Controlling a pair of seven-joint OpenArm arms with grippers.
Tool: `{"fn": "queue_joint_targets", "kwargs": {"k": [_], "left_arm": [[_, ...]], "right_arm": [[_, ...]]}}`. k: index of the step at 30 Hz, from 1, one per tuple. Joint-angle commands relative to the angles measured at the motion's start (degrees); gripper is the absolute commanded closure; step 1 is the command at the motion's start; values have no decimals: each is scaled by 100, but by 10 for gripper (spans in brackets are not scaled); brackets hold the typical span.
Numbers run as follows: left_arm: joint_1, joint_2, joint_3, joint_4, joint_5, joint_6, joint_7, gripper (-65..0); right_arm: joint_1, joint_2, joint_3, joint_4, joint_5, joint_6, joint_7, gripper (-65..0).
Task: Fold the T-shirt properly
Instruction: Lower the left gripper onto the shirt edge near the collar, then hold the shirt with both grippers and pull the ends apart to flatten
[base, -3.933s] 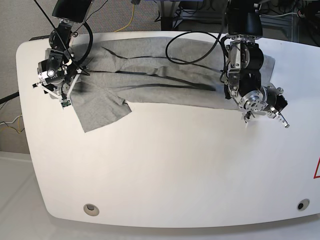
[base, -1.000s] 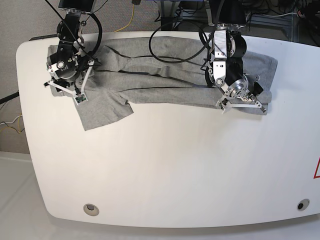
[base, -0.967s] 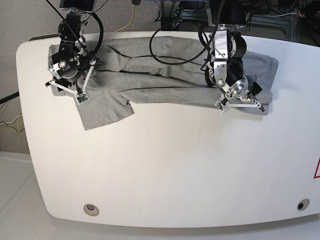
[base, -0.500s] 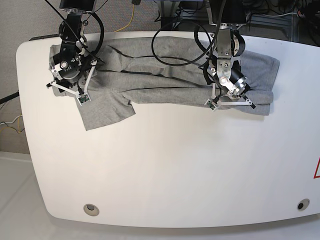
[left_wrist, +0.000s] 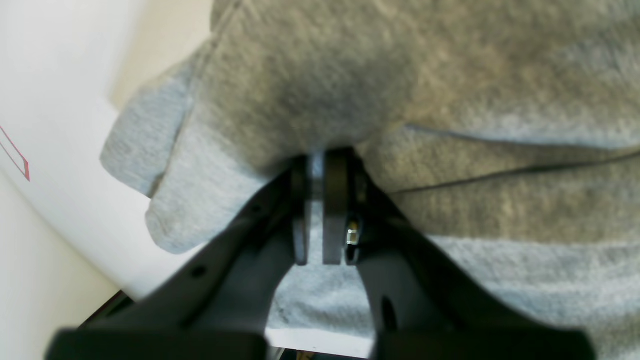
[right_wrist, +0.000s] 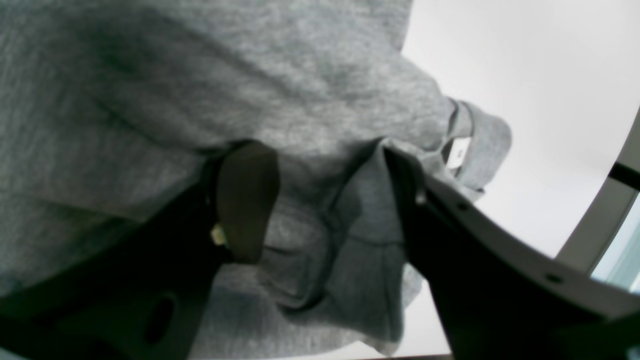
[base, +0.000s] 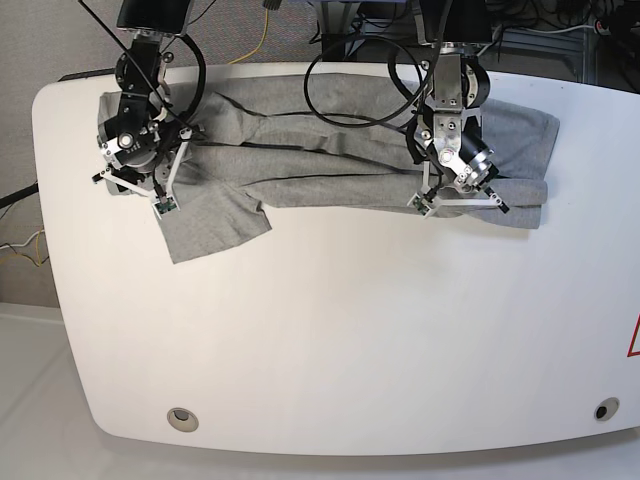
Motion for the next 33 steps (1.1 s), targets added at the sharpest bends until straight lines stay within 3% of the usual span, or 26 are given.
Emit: {"fn": "queue_joint_targets", "kwargs": {"k": [1,17,33], "left_arm": [[-70,14,-114,65,-234,10,-130,-23],[-96,14,-765,-893,-507,10,-851,-23],[-544,14,-906,-1254,-524,10,-939,-23]], "right_arm": [[-62,-21,-13,-227,48,39,84,-343],[52,-206,-22,-807,4,39,409,-343],[509,-206,-30,-1062,-5,30,418,-343]]}}
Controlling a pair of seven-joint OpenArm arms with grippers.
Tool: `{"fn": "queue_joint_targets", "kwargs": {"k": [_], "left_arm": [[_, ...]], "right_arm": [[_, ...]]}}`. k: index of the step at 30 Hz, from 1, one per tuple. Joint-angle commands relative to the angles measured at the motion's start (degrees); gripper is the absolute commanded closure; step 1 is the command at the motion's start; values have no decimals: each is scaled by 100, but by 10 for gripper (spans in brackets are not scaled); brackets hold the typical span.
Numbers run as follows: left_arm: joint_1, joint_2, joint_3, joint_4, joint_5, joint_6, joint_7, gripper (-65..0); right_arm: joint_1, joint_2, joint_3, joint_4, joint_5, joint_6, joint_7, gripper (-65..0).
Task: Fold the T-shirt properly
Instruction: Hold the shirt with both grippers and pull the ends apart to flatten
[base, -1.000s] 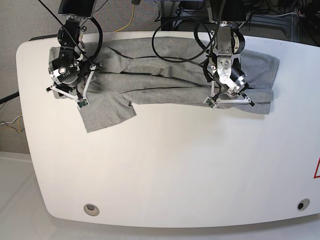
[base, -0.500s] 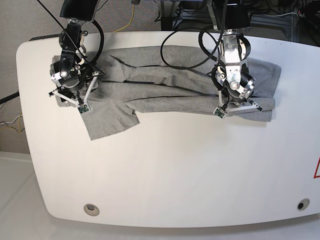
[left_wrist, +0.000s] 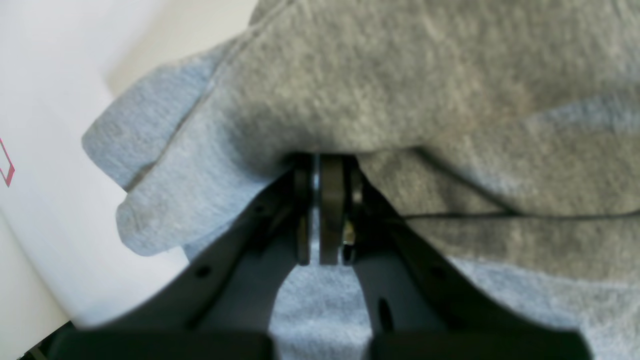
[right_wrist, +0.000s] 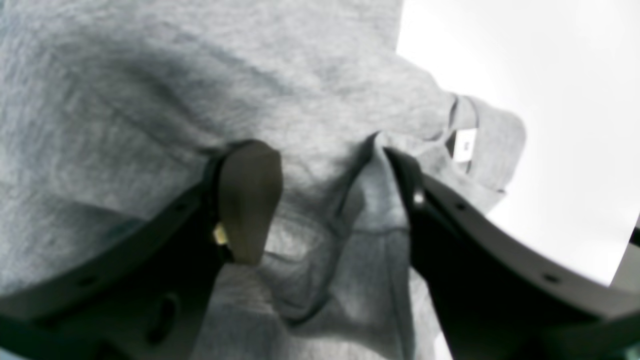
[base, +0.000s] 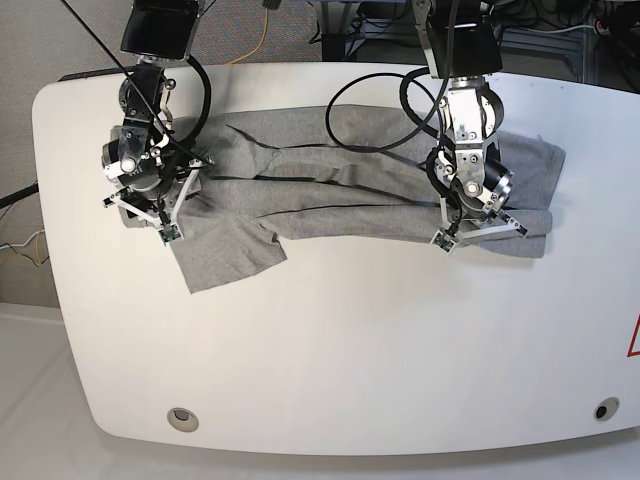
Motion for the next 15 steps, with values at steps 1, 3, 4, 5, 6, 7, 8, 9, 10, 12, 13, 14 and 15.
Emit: {"fn": "queue_joint_targets", "kwargs": {"k": [1,3,4,5,6,7,8,9,10,12,13,14,15], "left_arm": [[78,49,-23,-250,-334,-272,132,-23],[52,49,-23,-250,-334,-272,79,-23],[52,49,-23,-250,-334,-272,53,-23],[43,49,-23,-250,-334,-272,9,-23],[34,49,-23,-250,-334,-272,-53,-23],[17,49,-14,-250,-334,-272,-97,-23],[-10,49,-14,-259,-325,-272,-158,-23],[-27,49,-14,-259,-325,-272,-194,-23],[-36,49,-14,-286,-325,-272,-238,-23],[-80,49,-14,-365,-325,-272,-290,-23],[-115,49,-14,-435,-325,-272,-308,-23],[-150,49,-14,-497,-325,-272,-325,-23],[-203,49,-14,-602,-325,-272,-369,-23]], "right_arm": [[-54,-75,-59,-216,-49,150,-472,-343],[51,-66,-59,-225,-49,150,-472,-343],[69,-66,-59,-225,-49,150,-472,-343],[95,-57,-59,-234,-49,150,-472,-343],[104,-57,-59,-252,-49,150,-472,-343],[113,-57,-59,-269,-49,150,-472,-343],[157,-48,-59,-304,-49,150,-472,-343],[201,-48,-59,-331,-49,150,-472,-343],[254,-39,-59,-383,-49,150,-472,-343],[324,-31,-59,-471,-49,150,-472,-343],[359,-22,-59,-524,-49,150,-472,-343],[359,-4,-59,-550,-49,150,-472,-343],[377,66,-59,-586,-49,150,-472,-343]]}}
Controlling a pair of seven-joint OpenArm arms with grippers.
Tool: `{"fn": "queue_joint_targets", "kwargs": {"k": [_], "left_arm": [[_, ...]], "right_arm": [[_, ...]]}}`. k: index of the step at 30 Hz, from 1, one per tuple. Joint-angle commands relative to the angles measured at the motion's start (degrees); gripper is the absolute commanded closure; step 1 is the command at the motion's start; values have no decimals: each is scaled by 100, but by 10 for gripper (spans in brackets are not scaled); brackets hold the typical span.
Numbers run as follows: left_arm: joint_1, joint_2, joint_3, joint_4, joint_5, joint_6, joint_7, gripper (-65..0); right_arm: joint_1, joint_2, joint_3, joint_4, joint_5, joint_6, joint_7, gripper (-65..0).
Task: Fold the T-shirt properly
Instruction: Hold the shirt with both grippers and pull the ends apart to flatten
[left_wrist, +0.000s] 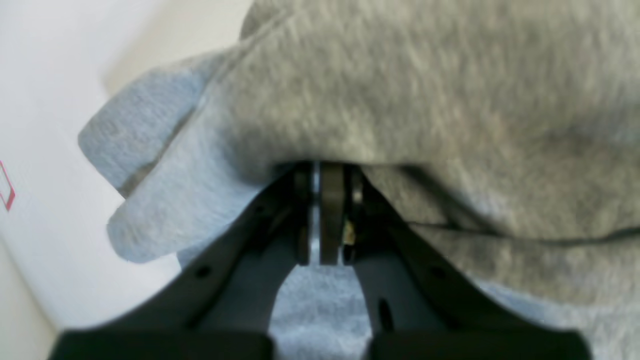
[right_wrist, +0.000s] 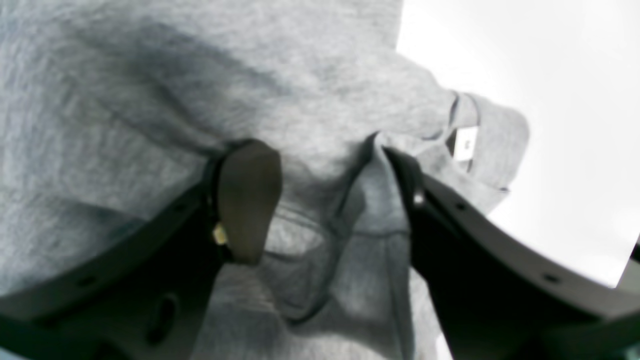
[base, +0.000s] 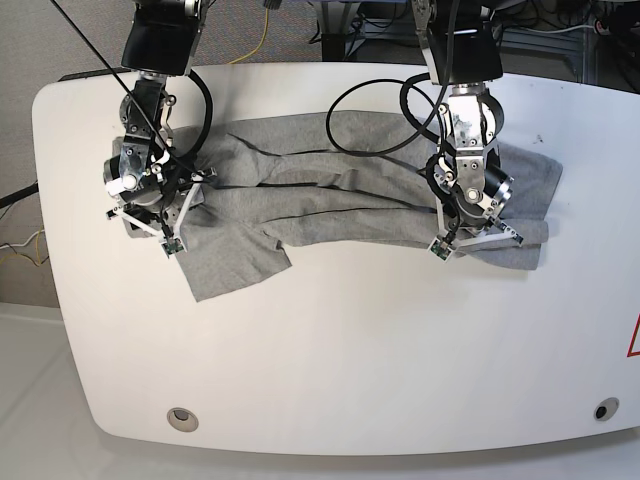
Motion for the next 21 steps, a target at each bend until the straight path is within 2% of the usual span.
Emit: {"fn": "queue_joint_targets", "kwargs": {"k": [1,7,12,21], "left_arm": [[-6,66,-3,-386,-319,-268,65,-23],[-165,66,-3,-738,-354,-268,-172,-23],[-253,66,-3,-852,-662,-268,-181,-23],[-173,66,164,-861,-767,-268,-181,-23]], "right_arm": [[-38,86,-39,-208,-68,100,-319,-343],[76,130,-30,-243,-68,100,-319,-343],[164,139,-22,-251,-68,91,-319,-343],[331,376,-4,-251,-77,74,-319,-343]]}}
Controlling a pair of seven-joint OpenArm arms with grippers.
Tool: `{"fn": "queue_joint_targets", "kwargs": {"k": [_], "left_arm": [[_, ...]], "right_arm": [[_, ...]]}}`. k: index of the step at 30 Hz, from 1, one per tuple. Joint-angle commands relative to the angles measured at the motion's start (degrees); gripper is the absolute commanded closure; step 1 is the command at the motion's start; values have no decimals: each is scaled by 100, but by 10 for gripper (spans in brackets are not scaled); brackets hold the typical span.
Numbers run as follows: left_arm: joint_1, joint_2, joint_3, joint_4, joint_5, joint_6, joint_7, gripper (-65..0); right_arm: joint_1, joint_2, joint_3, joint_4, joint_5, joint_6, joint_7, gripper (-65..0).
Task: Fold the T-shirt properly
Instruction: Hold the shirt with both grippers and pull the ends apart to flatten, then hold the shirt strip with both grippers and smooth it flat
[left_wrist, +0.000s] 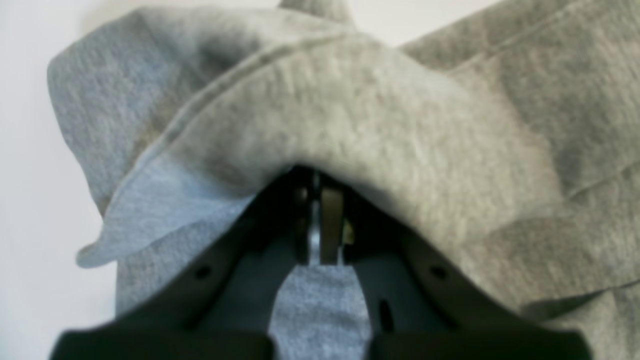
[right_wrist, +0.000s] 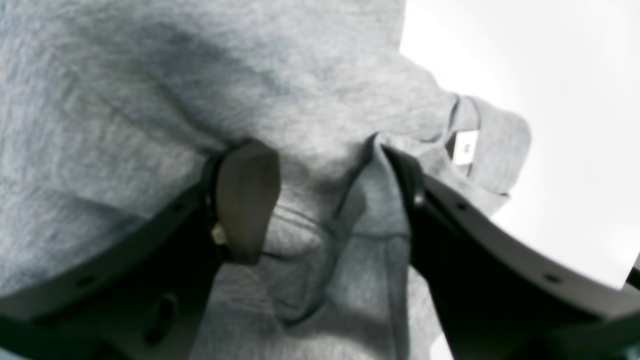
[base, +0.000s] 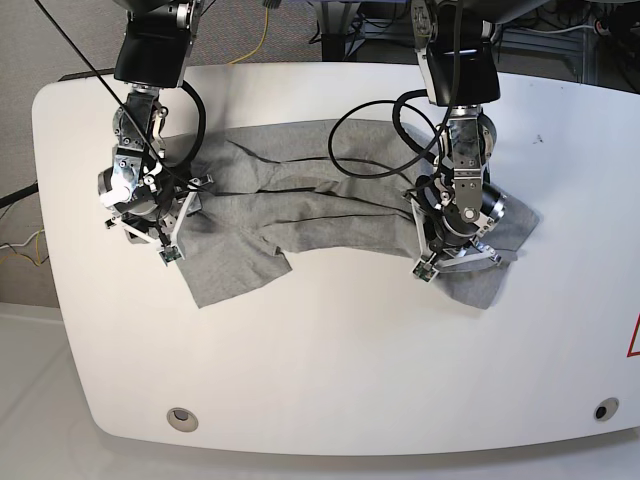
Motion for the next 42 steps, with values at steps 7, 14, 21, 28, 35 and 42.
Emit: {"fn": "queue_joint_targets", "kwargs": {"k": [7,14,21,28,35,42], "left_arm": [[319,66,18,-196,-15,-333,503,-23],[460,66,18,-170,-6,-333,794,-23],[521,66,18,-3,-6,-333,987,-23],[627,66,44,437,2,-333,1233,-23],[688,66,35,542,2,-333,1321,-23],[688,66,18,542,2,-333,1321,-23]], "right_arm": [[178,267,24,-99,-274,-3,-288,-343],[319,417,121,-424,-274,-3,-244,-343],[363,408,244,-670,-274,-3,-42,-343],[442,399,244,-802,-274,-3,134,-343],[653,399,244,-1119,-274,-3,151,-343],[811,399,235,-1242,-274,-3,151,-343]]}}
